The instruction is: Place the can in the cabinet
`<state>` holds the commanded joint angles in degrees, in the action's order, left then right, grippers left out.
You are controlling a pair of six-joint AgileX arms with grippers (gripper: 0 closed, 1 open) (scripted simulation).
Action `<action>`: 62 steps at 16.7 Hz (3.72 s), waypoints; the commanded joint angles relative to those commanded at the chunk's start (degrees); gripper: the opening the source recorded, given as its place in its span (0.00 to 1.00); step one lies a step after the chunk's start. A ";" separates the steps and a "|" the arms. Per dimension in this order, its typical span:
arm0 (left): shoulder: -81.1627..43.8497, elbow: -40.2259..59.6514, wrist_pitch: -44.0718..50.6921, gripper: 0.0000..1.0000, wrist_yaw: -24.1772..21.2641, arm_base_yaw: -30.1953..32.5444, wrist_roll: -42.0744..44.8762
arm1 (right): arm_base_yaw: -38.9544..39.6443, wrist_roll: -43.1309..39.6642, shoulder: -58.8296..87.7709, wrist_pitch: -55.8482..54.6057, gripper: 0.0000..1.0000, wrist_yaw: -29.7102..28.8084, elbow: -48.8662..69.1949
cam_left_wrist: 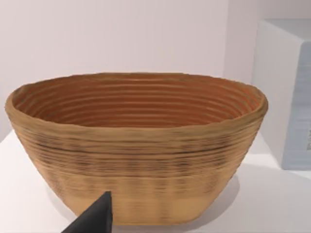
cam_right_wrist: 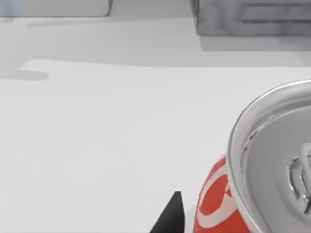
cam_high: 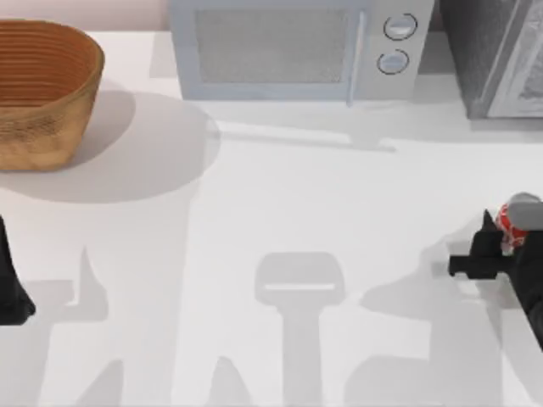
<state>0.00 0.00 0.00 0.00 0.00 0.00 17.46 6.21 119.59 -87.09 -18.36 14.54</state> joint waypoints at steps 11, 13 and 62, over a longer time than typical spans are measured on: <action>0.00 0.00 0.00 1.00 0.00 0.00 0.00 | 0.02 -0.24 -10.88 12.48 0.00 -0.01 2.55; 0.00 0.00 0.00 1.00 0.00 0.00 0.00 | -0.01 -0.33 -17.14 20.64 0.00 -0.01 3.96; 0.00 0.00 0.00 1.00 0.00 0.00 0.00 | -16.67 -6.02 -116.17 87.88 0.00 17.94 -10.72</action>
<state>0.00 0.00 0.00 0.00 0.00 0.00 0.79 0.19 3.42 0.79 -0.42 3.81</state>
